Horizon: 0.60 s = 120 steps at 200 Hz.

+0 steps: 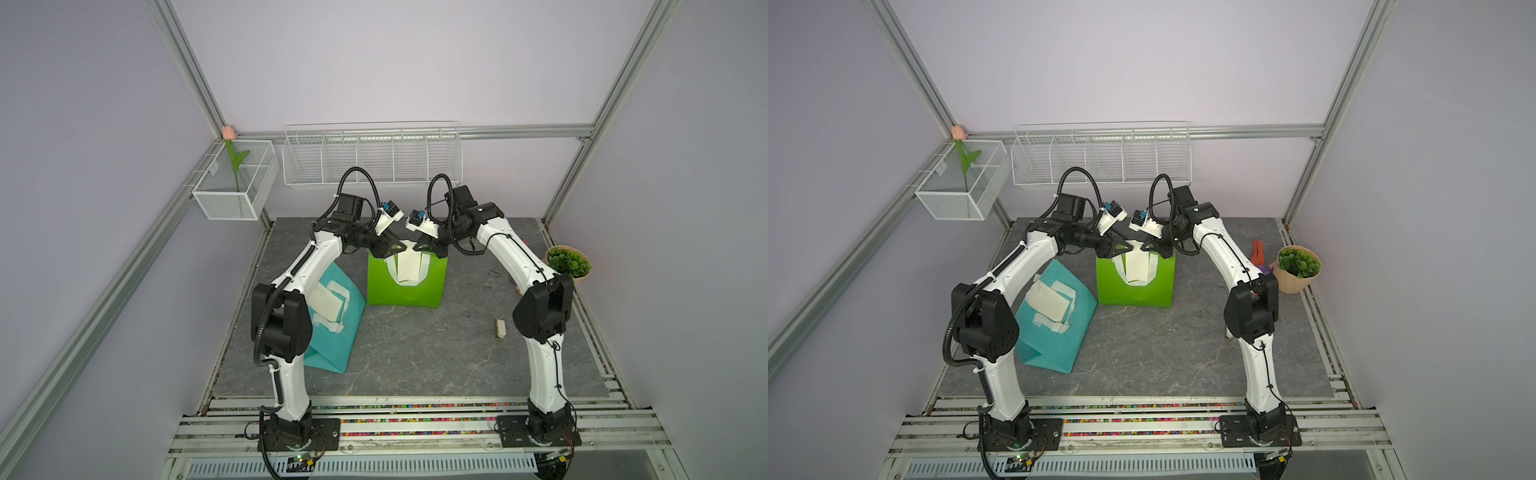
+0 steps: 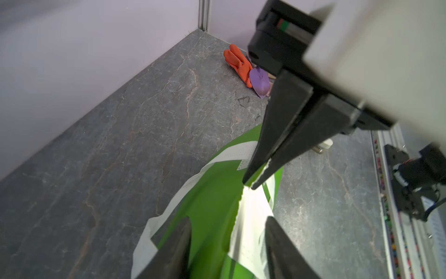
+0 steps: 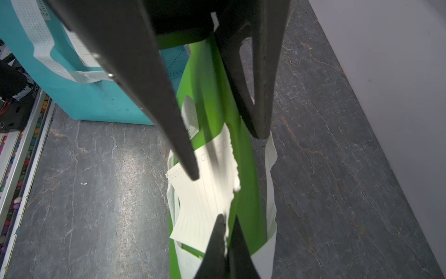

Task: Staple the receipts to the bags
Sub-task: Hold the receipt from the takeout bag.

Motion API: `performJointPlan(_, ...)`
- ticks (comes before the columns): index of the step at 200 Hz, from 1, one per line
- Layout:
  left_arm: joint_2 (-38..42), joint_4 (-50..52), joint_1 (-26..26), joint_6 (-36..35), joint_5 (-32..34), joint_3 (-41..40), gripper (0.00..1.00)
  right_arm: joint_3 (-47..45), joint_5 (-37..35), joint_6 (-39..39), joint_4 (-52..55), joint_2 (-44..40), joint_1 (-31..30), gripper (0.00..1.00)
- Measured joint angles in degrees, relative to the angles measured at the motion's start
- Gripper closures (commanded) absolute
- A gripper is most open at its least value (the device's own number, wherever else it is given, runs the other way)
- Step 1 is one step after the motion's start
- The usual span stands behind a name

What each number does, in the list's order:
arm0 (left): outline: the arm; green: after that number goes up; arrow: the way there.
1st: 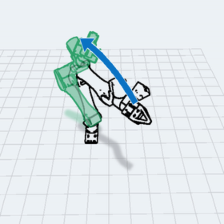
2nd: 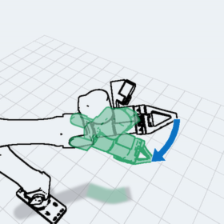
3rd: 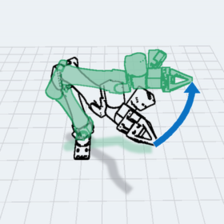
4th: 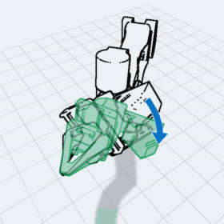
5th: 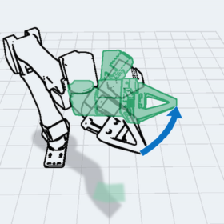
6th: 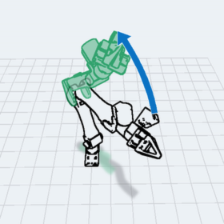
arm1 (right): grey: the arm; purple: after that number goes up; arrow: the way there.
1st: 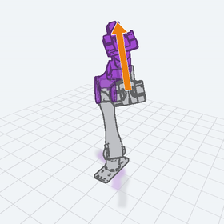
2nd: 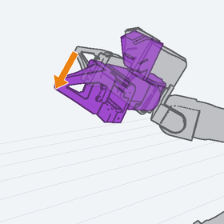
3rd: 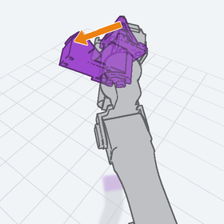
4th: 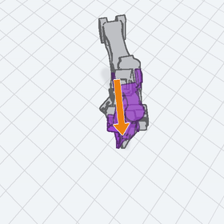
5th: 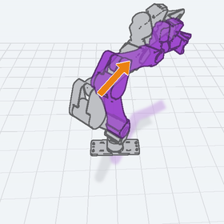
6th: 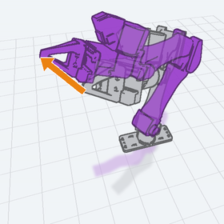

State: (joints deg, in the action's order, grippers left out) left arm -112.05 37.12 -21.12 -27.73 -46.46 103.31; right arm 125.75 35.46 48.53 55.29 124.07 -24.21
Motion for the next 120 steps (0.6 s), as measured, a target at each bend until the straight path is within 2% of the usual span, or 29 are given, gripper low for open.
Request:
performJointPlan(22,-1.4,0.74,0.07,-0.42,0.0,1.73,0.81,0.0,-0.24,0.13,0.15,0.0,0.02,0.93)
performJointPlan(45,-2.16,1.49,-0.11,-0.42,-0.07,2.71,0.83,-0.11,-0.92,0.13,0.0,0.0,0.02,0.93)
performJointPlan(57,-2.38,1.97,-0.2,-0.35,0.02,3.21,0.9,-0.11,-1.18,0.11,-0.11,0.0,0.02,0.93)
performJointPlan(63,-2.4,2.12,-0.28,-0.52,0.07,3.26,0.92,-0.11,-1.42,0.07,-0.24,0.0,0.02,0.83)
performJointPlan(68,-2.4,2.25,-0.37,-0.66,0.11,3.28,0.96,-0.11,-1.57,-0.09,-0.33,0.0,0.02,0.69)
performJointPlan(73,-2.4,2.4,-0.44,-0.42,0.17,3.28,1.0,-0.13,-1.6,-0.46,-0.46,0.0,0.02,0.52)
performJointPlan(77,-2.4,2.45,-0.5,-0.35,0.09,3.26,1.0,-0.15,-1.62,-0.59,-0.74,0.0,0.02,0.42)
performJointPlan(87,-2.4,2.29,-0.81,-0.07,0.07,3.26,1.0,-0.15,-1.86,-1.31,-1.73,0.0,-0.07,0.29)
performJointPlan(98,-2.38,2.23,-1.18,0.52,0.15,3.26,1.0,-0.42,-3.26,-2.93,-2.91,-0.11,-0.22,0.2)
performJointPlan(104,-2.38,2.12,-1.25,0.57,0.2,3.23,1.0,-0.98,-4.2,-3.96,-3.56,-0.42,-0.22,0.02)
performJointPlan(106,-2.36,2.12,-1.25,0.63,0.17,3.21,1.0,-1.25,-4.61,-5.07,-3.82,-0.63,-0.22,0.09)
performJointPlan(108,-2.36,2.12,-1.27,0.68,0.17,3.17,1.0,-1.62,-5.03,-5.31,-4.28,-0.83,-0.22,0.11)
performJointPlan(120,-2.14,1.62,-1.46,1.16,0.46,2.47,1.0,-5.07,-8.37,-8.92,-6.99,-3.1,-0.22,0.11)
